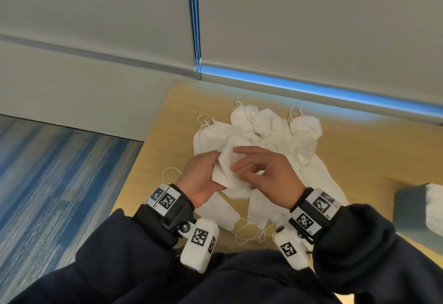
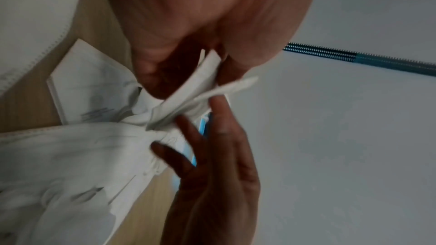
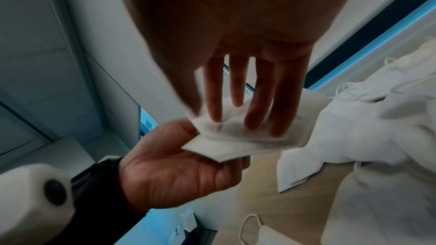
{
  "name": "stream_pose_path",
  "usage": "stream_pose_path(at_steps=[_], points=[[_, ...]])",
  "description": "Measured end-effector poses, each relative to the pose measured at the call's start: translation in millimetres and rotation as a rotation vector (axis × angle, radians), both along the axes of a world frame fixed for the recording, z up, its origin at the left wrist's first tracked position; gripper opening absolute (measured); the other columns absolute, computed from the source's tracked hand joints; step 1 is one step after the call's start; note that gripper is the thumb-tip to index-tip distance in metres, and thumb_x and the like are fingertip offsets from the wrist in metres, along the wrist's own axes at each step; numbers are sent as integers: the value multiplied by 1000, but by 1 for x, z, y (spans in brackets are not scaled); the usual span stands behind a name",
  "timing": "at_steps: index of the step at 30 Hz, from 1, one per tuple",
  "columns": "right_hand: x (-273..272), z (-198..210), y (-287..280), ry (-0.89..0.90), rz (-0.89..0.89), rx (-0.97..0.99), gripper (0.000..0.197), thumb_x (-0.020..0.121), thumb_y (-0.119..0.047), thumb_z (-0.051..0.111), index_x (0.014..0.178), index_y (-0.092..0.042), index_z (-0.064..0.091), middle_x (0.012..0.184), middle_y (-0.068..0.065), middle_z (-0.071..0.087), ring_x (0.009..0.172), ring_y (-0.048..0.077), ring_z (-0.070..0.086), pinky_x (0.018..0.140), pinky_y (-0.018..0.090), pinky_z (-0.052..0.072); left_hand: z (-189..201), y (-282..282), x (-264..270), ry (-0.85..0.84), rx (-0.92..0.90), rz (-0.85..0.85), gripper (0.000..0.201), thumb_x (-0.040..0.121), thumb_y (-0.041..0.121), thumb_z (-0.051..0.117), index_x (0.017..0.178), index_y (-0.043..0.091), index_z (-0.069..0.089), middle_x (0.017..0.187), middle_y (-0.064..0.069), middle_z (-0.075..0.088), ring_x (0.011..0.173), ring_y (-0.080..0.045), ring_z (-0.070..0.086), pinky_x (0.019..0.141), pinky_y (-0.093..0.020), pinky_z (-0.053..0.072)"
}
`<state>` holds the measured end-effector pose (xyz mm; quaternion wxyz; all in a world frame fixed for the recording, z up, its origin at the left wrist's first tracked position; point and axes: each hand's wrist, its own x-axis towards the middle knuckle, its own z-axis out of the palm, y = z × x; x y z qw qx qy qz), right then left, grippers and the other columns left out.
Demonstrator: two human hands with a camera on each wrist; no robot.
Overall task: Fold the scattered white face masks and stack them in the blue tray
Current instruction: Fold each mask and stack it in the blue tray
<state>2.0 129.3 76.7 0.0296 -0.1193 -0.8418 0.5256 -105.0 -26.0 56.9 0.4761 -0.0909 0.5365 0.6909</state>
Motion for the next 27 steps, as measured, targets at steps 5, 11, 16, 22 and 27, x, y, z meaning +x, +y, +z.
stream_pose_path(at_steps=[5, 11, 16, 22, 27], points=[[-7, -3, 15, 27, 0, 469, 83, 64, -43, 87, 137, -38, 48, 134, -8, 45, 116, 14, 47, 97, 36, 46, 9, -10, 3, -31, 116, -262, 45, 92, 25, 70, 135, 17, 65, 136, -11, 64, 124, -32, 61, 98, -62, 51], [-8, -16, 24, -227, 161, 478, 92, 52, -69, 85, 131, -45, 47, 153, -6, 40, 136, 19, 39, 114, 44, 32, 4, -16, 4, 541, -82, -398, 48, 84, 0, 77, 124, 23, 66, 117, -9, 68, 92, -17, 69, 75, -41, 58], [6, -18, 35, -388, 157, -274, 43, 72, -11, 90, 100, -12, 56, 94, 17, 74, 75, 27, 62, 55, 32, 48, 7, -29, -17, 661, -143, -514, 34, 86, -6, 72, 111, 17, 66, 93, -14, 77, 74, -21, 69, 62, -37, 59], [23, -19, 50, -526, 145, -405, 14, 85, -7, 74, 98, -1, 76, 78, 21, 70, 60, 21, 60, 51, 27, 50, 6, -37, -21, 797, -150, -655, 47, 94, 0, 63, 118, 40, 66, 88, -14, 75, 79, -31, 70, 69, -47, 63], [36, -22, 57, -496, -100, -481, 10, 72, -12, 62, 65, -5, 64, 65, 6, 50, 63, 20, 44, 59, 31, 45, 0, -35, -24, 829, -205, -656, 52, 92, -4, 59, 116, 41, 65, 95, -15, 75, 82, -37, 72, 70, -44, 63]])
